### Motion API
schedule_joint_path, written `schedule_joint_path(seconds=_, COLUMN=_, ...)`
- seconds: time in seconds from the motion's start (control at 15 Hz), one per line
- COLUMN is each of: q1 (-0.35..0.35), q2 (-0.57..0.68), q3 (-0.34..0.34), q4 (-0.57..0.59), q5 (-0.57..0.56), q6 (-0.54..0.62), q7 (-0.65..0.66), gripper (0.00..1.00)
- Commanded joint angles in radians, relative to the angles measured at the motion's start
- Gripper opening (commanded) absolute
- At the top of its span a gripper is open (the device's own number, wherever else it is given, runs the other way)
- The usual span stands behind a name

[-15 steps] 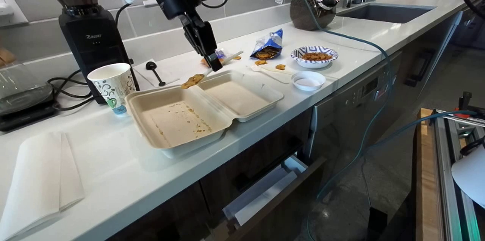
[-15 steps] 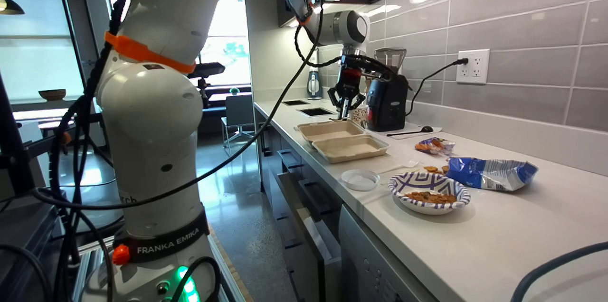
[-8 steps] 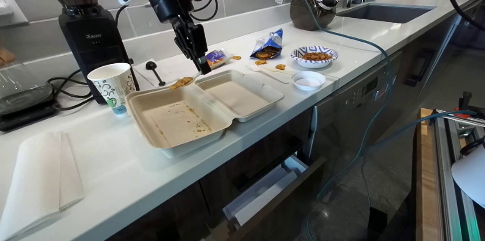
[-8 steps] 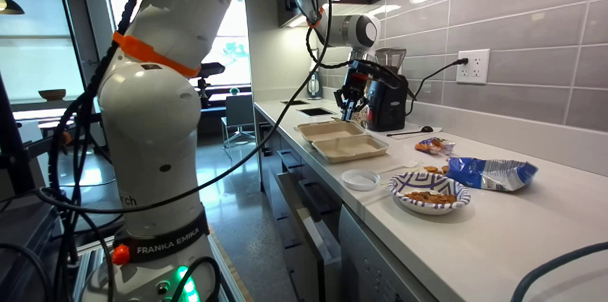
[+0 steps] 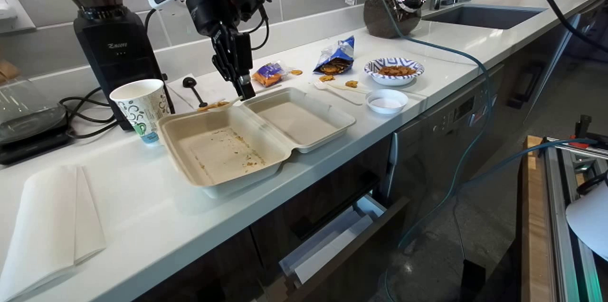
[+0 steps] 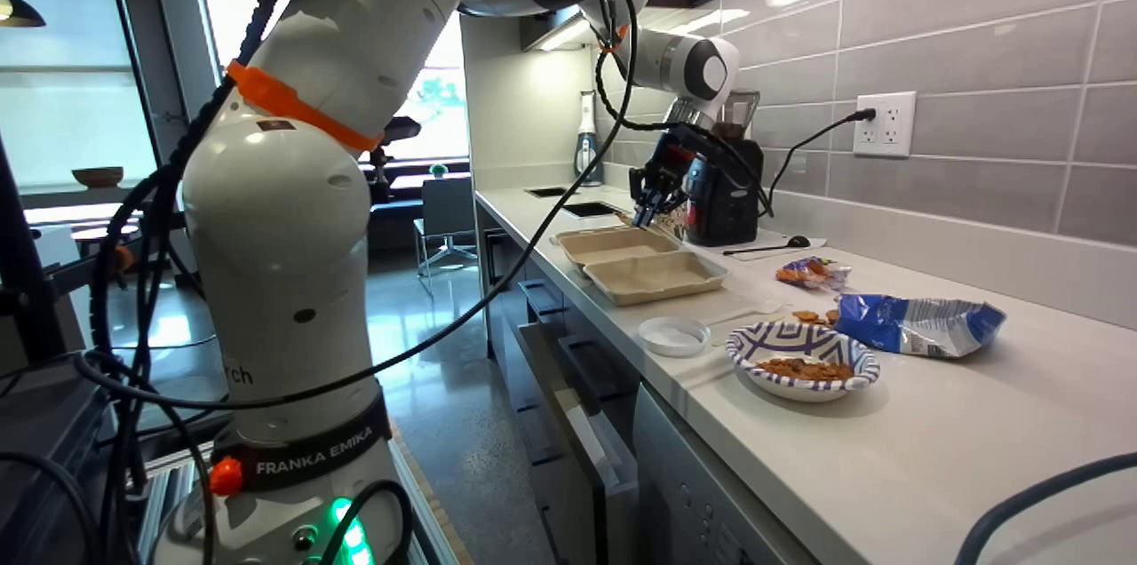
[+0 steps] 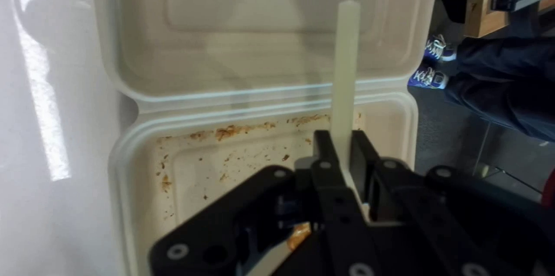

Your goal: Use the white spoon to place one snack in the food pack.

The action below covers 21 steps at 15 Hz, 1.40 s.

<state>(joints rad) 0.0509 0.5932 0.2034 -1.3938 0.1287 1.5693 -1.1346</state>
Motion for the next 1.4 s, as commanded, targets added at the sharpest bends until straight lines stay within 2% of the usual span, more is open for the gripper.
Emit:
schedule_joint_path(seconds=0.0, q1=0.003, q2=0.050, q3=0.002, q4=0.079, q5=0.023, q6=-0.118, q7=0.011, gripper=0.04)
schedule_joint_path(seconds=0.27, q1=0.025, q2=0.061, q3=-0.006, q4=0.111, q5=0.005, q6=-0.191, q7=0.067, gripper=0.04)
schedule_joint_path(seconds=0.6, q1=0.076, q2=0.056, q3=-0.011, q4=0.125, q5=-0.061, q6=-0.211, q7=0.138, gripper=0.04)
schedule_joint_path(seconds=0.93, q1=0.152, q2=0.040, q3=-0.019, q4=0.116, q5=-0.220, q6=-0.231, q7=0.256, gripper=0.04)
schedule_joint_path(seconds=1.33, q1=0.212, q2=0.031, q3=-0.025, q4=0.104, q5=-0.400, q6=-0.218, q7=0.371, gripper=0.04)
